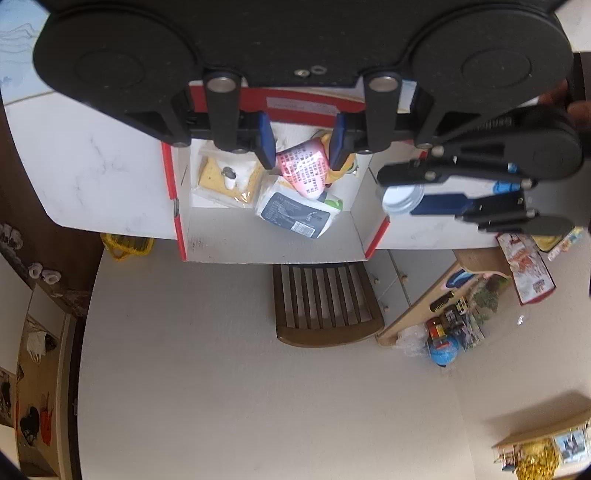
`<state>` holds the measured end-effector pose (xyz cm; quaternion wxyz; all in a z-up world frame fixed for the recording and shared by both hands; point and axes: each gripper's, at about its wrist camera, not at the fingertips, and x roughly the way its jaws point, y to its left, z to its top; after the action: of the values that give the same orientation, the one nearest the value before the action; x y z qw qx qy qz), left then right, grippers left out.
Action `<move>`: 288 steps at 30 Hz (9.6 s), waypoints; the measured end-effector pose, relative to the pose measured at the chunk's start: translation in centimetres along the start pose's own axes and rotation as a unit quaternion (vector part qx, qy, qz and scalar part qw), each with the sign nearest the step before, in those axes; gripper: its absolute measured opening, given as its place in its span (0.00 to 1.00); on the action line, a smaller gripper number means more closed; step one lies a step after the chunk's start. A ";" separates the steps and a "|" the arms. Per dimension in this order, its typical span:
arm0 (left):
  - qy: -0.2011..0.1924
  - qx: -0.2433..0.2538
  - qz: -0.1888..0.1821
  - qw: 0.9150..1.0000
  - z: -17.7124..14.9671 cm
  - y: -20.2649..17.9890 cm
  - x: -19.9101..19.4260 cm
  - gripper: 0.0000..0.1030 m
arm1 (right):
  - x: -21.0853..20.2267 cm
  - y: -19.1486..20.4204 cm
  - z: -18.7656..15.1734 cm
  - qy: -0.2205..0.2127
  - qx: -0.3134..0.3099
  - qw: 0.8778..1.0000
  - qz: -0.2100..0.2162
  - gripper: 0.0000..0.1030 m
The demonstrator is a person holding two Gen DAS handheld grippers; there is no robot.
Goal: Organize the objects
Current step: 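Carry the tin lid and pink tube with both tools over the red box, then open both tools to release the tin lid and pink tube in the box, then move both tools back toward the marker and bagged snack on the mat, then grasp the bagged snack with the left tool while the right grasps the marker, then carry the bagged snack and green-white marker with both tools over the red box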
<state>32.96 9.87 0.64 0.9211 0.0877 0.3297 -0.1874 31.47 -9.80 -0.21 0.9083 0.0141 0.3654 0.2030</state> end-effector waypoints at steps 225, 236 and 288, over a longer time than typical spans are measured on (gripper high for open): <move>0.145 -0.166 -0.057 0.974 -18.9 -14.3 -0.9 0.19 | -5.2 -3.5 -21.4 0.140 0.036 0.989 0.039 0.16; 0.094 -0.175 -0.058 0.978 -15.0 -13.4 -4.7 0.19 | -7.8 -3.0 -18.5 0.118 0.050 0.991 0.047 0.16; 0.050 -0.079 0.021 0.995 1.4 0.3 8.3 0.19 | 8.0 -3.7 3.5 0.057 0.010 0.998 -0.031 0.16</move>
<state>39.81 7.37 -3.65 0.9113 0.0309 0.3873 -0.1365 40.31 -9.72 -3.55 0.8916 0.0007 0.4190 0.1718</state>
